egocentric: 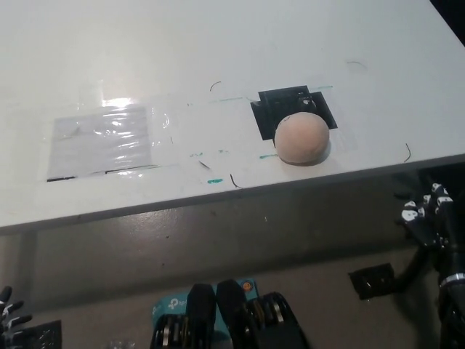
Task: The robot uses its right hand to grab and squeeze a pink dumpling toy kept on the black mask on the desk
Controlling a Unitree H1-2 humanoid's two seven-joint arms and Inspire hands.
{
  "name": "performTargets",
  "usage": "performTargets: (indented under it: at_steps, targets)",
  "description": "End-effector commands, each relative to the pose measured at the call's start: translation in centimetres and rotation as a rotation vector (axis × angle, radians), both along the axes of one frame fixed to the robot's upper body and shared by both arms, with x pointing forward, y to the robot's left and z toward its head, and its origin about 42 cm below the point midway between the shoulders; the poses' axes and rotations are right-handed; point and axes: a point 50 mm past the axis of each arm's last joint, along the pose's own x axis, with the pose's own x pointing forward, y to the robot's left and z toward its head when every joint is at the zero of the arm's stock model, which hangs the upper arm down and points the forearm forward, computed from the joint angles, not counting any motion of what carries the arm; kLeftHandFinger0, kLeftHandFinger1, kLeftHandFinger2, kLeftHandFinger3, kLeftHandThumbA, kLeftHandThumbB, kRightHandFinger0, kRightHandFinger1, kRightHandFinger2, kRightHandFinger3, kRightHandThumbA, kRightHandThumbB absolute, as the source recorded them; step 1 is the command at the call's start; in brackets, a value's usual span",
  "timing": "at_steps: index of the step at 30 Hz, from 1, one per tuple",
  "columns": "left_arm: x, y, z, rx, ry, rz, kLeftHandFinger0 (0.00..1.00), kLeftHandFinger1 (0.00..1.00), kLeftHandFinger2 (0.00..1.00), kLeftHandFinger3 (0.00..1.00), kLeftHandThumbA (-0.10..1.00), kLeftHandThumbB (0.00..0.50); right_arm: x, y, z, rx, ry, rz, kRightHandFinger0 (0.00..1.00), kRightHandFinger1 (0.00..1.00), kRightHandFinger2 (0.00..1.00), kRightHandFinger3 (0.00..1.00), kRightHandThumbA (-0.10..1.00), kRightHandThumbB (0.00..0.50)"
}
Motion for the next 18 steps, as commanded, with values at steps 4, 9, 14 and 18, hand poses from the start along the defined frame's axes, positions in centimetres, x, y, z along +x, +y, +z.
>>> performTargets:
  at_steps: [4,9,14,18]
  targets:
    - [0.3,0.4,1.2,-0.022,-0.017,0.006,0.69,0.79,0.89,0.95,1.00,0.080,3.5,1.5,7.6,-0.068,-0.203,0.084,0.22,0.38,0.59,0.95,-0.10,0.108]
    - [0.4,0.6,1.1,0.008,-0.005,-0.011,0.71,0.81,0.91,0.98,1.00,0.114,6.2,3.1,14.3,-0.125,-0.343,0.160,0.35,0.50,0.69,0.98,0.21,0.245]
    - [0.5,0.7,1.3,0.011,-0.023,-0.022,0.70,0.81,0.90,0.97,1.00,0.089,7.6,4.1,18.3,-0.323,-0.346,0.299,0.88,0.98,1.00,1.00,0.38,0.346]
    - [0.5,0.8,1.4,-0.001,-0.019,-0.006,0.72,0.80,0.89,0.95,1.00,0.097,9.0,5.8,18.4,-0.424,-0.309,0.349,1.00,1.00,1.00,1.00,0.53,0.494]
